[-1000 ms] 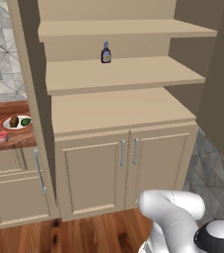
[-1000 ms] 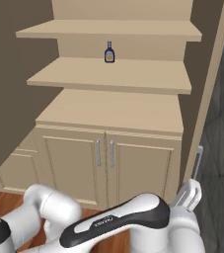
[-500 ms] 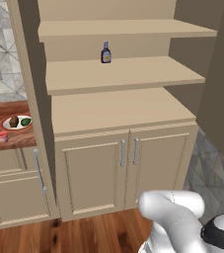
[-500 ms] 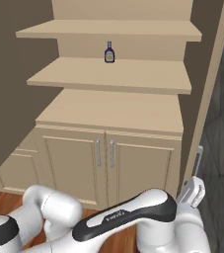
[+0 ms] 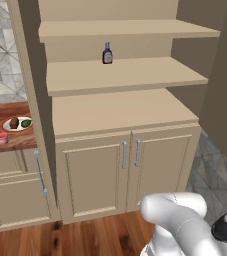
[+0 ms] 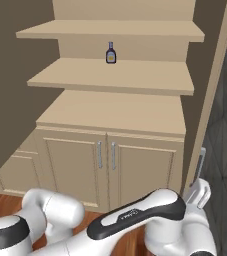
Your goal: Pick the avocado and bread from the counter and place them on the plate. Then pick the jam from the cabinet and place it next to the plate. Lastly close the cabinet door.
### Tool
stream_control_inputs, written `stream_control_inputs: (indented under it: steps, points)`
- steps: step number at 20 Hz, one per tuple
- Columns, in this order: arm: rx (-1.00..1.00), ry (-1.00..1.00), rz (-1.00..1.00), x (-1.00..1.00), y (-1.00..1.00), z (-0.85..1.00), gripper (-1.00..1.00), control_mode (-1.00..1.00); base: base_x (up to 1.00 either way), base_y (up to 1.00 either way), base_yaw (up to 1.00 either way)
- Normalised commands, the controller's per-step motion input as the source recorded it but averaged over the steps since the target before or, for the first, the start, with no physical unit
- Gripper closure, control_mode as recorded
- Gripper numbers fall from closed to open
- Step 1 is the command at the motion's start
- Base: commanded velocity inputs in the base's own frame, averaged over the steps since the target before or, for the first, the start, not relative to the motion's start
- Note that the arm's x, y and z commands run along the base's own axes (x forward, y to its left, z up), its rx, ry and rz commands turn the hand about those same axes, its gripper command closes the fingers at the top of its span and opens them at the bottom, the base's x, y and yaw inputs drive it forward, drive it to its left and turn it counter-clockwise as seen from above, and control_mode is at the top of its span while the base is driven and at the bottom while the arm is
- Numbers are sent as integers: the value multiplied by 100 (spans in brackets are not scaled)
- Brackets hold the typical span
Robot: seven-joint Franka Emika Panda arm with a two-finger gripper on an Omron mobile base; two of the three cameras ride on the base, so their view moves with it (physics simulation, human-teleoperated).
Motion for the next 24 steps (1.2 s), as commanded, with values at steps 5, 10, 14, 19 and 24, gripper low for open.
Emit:
stream_control_inputs:
  steps: [5,10,14,19,24]
  points:
    - [0,0,0,20,-11,-15,-100,-100,0,0,0]
    - [0,0,0,17,-11,-14,-100,-100,0,0,0]
    - [0,0,0,14,-14,-16,-100,-100,0,0,0]
    - [0,1,0,16,-12,-14,-100,-100,0,0,0]
    - [0,0,0,11,-15,-13,-100,-100,0,0,0]
